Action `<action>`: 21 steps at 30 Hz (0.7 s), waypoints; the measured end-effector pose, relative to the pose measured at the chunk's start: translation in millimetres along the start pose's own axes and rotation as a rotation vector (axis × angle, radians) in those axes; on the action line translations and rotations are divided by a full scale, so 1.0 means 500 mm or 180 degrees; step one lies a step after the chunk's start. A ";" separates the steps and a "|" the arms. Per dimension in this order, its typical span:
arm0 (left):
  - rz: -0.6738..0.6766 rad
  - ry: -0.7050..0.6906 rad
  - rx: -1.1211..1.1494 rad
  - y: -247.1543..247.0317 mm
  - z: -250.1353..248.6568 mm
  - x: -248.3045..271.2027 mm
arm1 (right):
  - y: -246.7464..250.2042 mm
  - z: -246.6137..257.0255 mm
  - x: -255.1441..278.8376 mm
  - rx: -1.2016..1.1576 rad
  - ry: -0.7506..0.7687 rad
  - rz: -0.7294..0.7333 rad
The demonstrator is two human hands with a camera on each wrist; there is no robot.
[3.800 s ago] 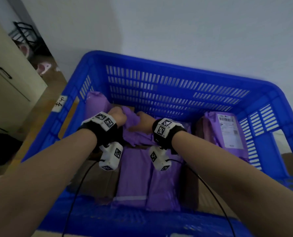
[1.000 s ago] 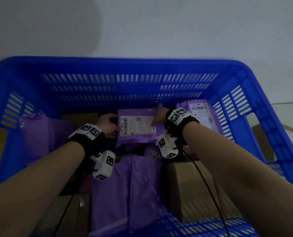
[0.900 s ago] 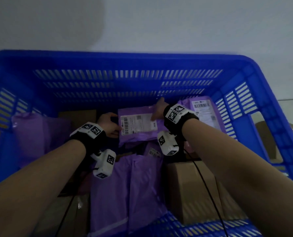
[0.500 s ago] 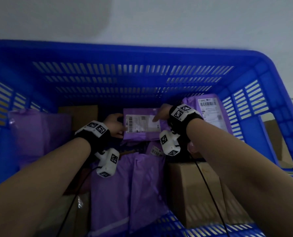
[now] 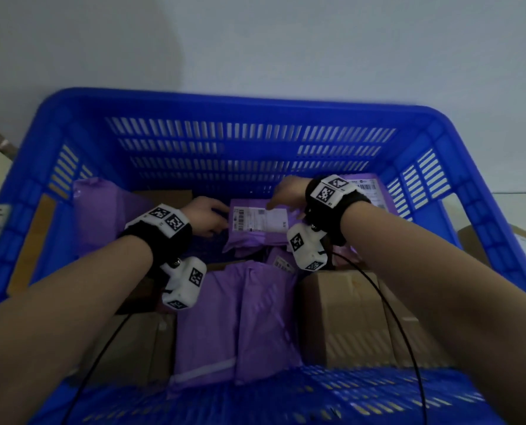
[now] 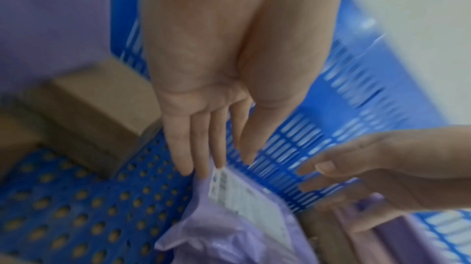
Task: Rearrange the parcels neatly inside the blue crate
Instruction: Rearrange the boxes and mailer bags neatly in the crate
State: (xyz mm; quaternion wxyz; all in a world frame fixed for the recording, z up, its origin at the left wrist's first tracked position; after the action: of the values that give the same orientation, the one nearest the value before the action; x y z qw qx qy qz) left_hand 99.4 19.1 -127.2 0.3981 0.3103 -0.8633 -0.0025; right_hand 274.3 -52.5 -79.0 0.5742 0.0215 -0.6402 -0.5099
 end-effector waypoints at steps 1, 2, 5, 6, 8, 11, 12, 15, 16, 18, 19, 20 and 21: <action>0.0040 -0.0050 -0.0078 0.001 -0.004 0.016 | -0.004 0.006 0.016 -0.0133 0.0061 0.0030; 0.0087 -0.0091 -0.0142 0.001 -0.008 0.032 | -0.009 0.012 0.032 -0.0251 0.0130 0.0079; 0.0248 -0.0180 -0.0337 -0.008 -0.012 0.072 | -0.033 0.030 0.076 -0.0312 0.0365 0.0269; 0.0305 -0.0215 -0.0414 -0.014 -0.011 0.084 | -0.044 0.037 0.086 -0.0244 0.0456 0.0317; 0.0441 -0.0269 -0.0629 -0.026 -0.005 0.103 | -0.071 0.048 0.101 0.0046 0.0656 0.0417; 0.0527 -0.0355 -0.0993 -0.044 0.012 0.120 | -0.110 0.062 0.112 0.0770 0.0953 0.0537; 0.0516 -0.0382 -0.1087 -0.047 0.019 0.123 | -0.121 0.065 0.114 0.0953 0.1041 0.0574; 0.0495 -0.0401 -0.1293 -0.056 0.039 0.129 | -0.150 0.067 0.107 0.1429 0.1114 0.0638; 0.0499 -0.0397 -0.1325 -0.059 0.044 0.131 | -0.156 0.067 0.103 0.1540 0.1113 0.0635; 0.0541 -0.0384 -0.1417 -0.064 0.053 0.135 | -0.164 0.065 0.099 0.1615 0.1087 0.0609; 0.0560 -0.0384 -0.1457 -0.067 0.056 0.136 | -0.165 0.065 0.097 0.1609 0.1071 0.0588; 0.0576 -0.0387 -0.1475 -0.070 0.059 0.137 | -0.165 0.065 0.096 0.1602 0.1052 0.0562; 0.0595 -0.0395 -0.1478 -0.073 0.061 0.138 | -0.167 0.064 0.094 0.1603 0.1023 0.0527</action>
State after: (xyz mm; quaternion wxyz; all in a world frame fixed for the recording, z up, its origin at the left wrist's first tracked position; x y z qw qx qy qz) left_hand 64.0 -55.0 -109.7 0.4035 0.1287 -0.8872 -0.1830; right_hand 187.4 -101.2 -96.5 0.6842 0.1913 -0.6470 -0.2768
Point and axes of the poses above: each hand's wrist, its own x-axis away from the middle knuckle, its own y-axis out of the back of the hand, z = x × y, the point moved 2 cm from there along -x, towards the middle knuckle, and after that the axes turned 9 degrees about x, right-handed, at the moved point
